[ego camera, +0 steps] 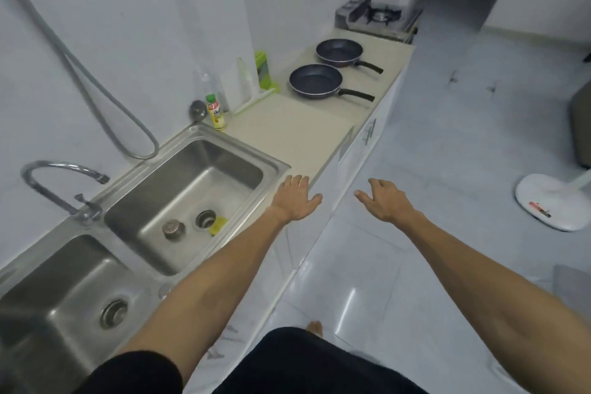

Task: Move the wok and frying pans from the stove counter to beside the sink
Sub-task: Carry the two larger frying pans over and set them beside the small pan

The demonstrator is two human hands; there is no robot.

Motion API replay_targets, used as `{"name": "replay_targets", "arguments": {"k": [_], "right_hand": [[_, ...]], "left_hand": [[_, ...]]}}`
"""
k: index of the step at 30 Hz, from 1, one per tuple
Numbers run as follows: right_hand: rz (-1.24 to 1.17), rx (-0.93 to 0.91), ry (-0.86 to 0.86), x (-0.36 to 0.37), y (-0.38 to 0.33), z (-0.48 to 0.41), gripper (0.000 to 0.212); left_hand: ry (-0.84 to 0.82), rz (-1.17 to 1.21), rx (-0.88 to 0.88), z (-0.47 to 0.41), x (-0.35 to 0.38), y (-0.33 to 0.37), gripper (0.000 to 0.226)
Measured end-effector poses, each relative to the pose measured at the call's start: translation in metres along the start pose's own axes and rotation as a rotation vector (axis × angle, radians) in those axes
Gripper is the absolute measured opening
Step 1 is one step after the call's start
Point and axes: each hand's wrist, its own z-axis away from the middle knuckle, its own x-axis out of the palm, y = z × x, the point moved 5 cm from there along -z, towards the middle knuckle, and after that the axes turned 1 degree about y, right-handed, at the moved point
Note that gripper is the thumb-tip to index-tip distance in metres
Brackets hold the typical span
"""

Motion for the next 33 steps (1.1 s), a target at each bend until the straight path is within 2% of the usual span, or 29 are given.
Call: {"name": "replay_targets", "arguments": {"k": [5,10,19,24,29,33], "right_hand": [[0.012,0.091,-0.015,-0.031,0.083,-0.065,0.075],[-0.013,0.076,-0.01,-0.063,0.127,-0.152,0.072],[0.032,0.019,-0.082,-0.13,0.249,-0.313,0.071],[0.154,0.052,-0.126,-0.174,0.335,-0.399,0.072],[0.214,-0.01,-0.246,-0.159,0.353,-0.457,0.071],[0.208,-0.095,-0.315,-0.15,0.339,-0.505,0.072]], "left_hand": [[-0.027,-0.009,0.081,-0.1,-0.009,0.053,0.068],[-0.032,-0.029,0.069,-0.201,-0.018,0.084,0.064],[-0.031,0.075,-0.071,-0.379,-0.007,0.183,0.066],[-0.001,0.186,-0.112,-0.469,-0.007,0.246,0.067],[-0.016,0.203,-0.229,-0.519,0.007,0.248,0.069],[-0.015,0.272,-0.338,-0.55,0.018,0.232,0.069]]}}
